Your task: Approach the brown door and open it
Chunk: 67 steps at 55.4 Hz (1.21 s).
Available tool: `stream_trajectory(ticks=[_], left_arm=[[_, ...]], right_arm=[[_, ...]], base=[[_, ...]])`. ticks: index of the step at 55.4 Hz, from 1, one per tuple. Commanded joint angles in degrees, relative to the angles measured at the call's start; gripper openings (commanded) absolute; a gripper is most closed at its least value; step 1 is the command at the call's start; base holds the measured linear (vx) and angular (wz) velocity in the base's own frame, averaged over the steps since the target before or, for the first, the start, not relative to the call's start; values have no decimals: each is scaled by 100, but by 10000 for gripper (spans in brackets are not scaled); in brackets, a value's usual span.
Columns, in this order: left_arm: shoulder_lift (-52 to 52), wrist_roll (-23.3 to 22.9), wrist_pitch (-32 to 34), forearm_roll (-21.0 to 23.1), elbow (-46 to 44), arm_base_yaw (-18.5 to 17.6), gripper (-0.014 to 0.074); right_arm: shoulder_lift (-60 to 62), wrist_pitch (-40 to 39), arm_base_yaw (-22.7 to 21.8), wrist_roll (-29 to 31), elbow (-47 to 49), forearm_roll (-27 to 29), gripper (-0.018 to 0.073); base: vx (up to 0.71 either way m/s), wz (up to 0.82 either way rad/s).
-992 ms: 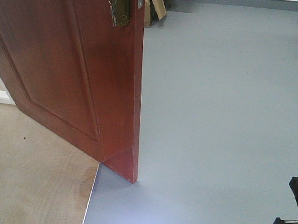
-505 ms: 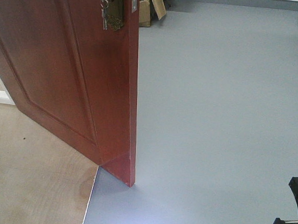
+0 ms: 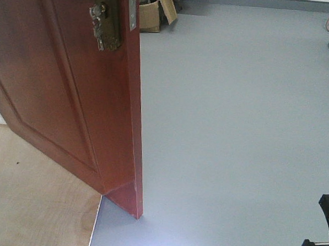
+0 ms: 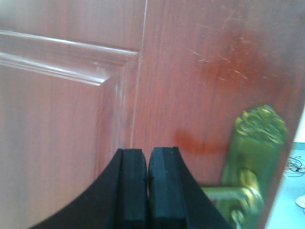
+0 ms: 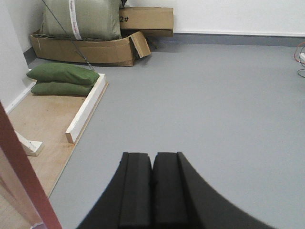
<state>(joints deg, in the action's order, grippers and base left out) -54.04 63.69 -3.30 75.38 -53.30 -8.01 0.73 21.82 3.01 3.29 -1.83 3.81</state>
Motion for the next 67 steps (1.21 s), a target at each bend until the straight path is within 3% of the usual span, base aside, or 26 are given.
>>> stream_trajectory(ticks=[1, 67], left_arm=[[74, 2, 78, 24, -211, -41, 175], [74, 2, 78, 24, -211, -41, 175]], right_arm=[[32, -441, 8, 45, -25, -23, 0], [32, -473, 8, 45, -25, -23, 0]], base=[[17, -3], [17, -2]])
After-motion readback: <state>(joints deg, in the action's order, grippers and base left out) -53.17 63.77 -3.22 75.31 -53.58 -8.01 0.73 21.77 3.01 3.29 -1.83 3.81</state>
